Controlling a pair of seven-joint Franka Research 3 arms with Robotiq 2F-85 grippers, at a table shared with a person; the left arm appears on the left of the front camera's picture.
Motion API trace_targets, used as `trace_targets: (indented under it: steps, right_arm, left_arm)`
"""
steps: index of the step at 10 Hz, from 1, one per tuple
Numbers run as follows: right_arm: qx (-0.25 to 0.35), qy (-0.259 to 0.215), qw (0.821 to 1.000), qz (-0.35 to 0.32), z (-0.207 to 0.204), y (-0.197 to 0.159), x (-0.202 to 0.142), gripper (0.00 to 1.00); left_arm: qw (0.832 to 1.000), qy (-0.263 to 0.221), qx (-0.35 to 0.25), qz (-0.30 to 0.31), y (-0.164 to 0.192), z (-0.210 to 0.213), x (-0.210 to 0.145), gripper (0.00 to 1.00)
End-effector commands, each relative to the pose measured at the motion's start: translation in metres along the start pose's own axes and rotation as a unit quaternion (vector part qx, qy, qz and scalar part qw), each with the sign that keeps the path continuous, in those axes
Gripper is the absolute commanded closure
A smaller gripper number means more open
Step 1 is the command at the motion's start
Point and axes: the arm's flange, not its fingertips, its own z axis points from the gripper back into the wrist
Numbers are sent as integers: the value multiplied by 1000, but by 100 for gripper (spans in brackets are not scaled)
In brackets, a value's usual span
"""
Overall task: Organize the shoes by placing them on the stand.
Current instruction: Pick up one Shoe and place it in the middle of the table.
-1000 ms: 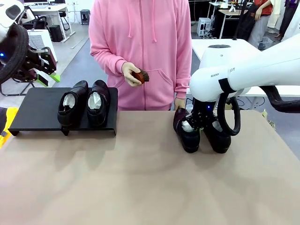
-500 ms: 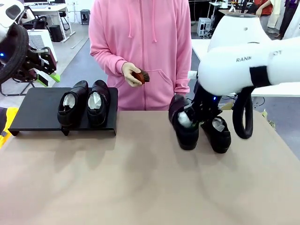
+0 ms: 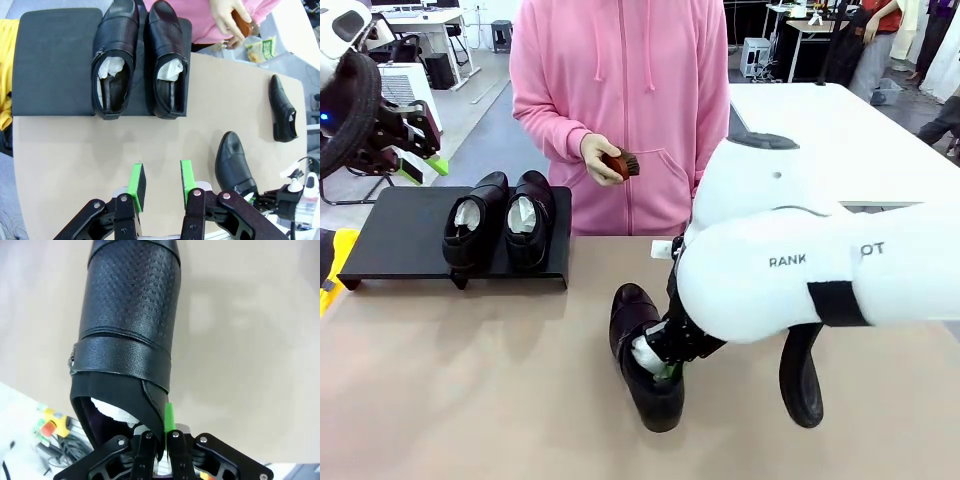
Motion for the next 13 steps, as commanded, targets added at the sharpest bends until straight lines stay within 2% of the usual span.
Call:
trace_targets:
  steps: [1,3,6,10,13]
  right_arm:
    - [33,-35,998,-38,-2,-4,6,100]
    - [33,-20,997,-69,-17,-6,12,97]
    - [31,-4,997,-63,-46,-9,28,58]
    - [39,0,998,-52,-30,-18,20,0]
    - [42,4,999,-19,12,-26,2,0]
  left_arm:
    - [1000,-1,-7,0,2,1,1,60]
    - [1000,-1,-7,0,2,1,1,60]
    - [1000,-1,-7,0,2,1,1,60]
    - [1000,-1,-7,0,2,1,1,60]
    - [1000,-1,-7,0,2,1,1,60]
